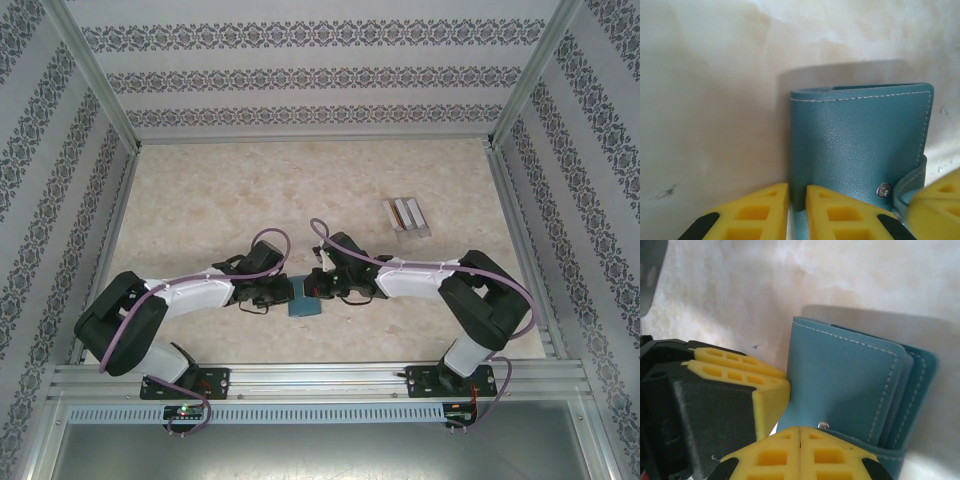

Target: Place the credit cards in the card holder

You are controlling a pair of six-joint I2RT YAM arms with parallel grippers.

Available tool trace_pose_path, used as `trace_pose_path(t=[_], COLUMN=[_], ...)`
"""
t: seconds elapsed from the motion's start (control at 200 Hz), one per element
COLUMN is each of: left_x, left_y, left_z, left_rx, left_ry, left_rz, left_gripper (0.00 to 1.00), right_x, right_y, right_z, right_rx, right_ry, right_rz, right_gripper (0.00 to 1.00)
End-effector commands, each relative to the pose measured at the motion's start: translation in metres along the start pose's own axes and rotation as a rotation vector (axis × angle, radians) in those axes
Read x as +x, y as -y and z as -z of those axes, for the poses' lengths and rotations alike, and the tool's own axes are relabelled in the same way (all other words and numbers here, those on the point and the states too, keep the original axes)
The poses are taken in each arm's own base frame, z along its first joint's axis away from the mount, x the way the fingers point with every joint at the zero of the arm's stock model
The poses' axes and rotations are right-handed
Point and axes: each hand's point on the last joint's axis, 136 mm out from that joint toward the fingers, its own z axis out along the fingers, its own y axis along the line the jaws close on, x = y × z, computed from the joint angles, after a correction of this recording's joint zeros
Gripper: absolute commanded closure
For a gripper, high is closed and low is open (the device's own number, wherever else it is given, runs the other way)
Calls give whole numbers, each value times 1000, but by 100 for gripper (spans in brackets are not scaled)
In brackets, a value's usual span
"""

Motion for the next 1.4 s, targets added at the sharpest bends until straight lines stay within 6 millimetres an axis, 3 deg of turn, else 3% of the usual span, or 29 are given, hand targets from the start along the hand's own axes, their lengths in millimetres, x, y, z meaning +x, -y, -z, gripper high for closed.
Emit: trace_pose_path(t=[0.0, 0.749, 1.189, 1.394], left_x=[8, 5, 6, 6], left_y=[-11, -8, -6, -5], left_z=[-9, -2, -1, 0], left_rx=[-11, -22, -8, -3], left_ry=[-33, -28, -31, -30], left_rz=[41, 24, 27, 24], left_gripper=[82, 84, 84, 85], right_x=[-4, -20, -4, -2], right_y=[-11, -6, 12, 10], right_z=[-8, 6, 3, -7], right_rx=[-25, 63, 152, 140], right_ry=[0, 65, 1, -7], right_rz=[18, 101, 126, 120], right_gripper=[100, 100, 100, 100])
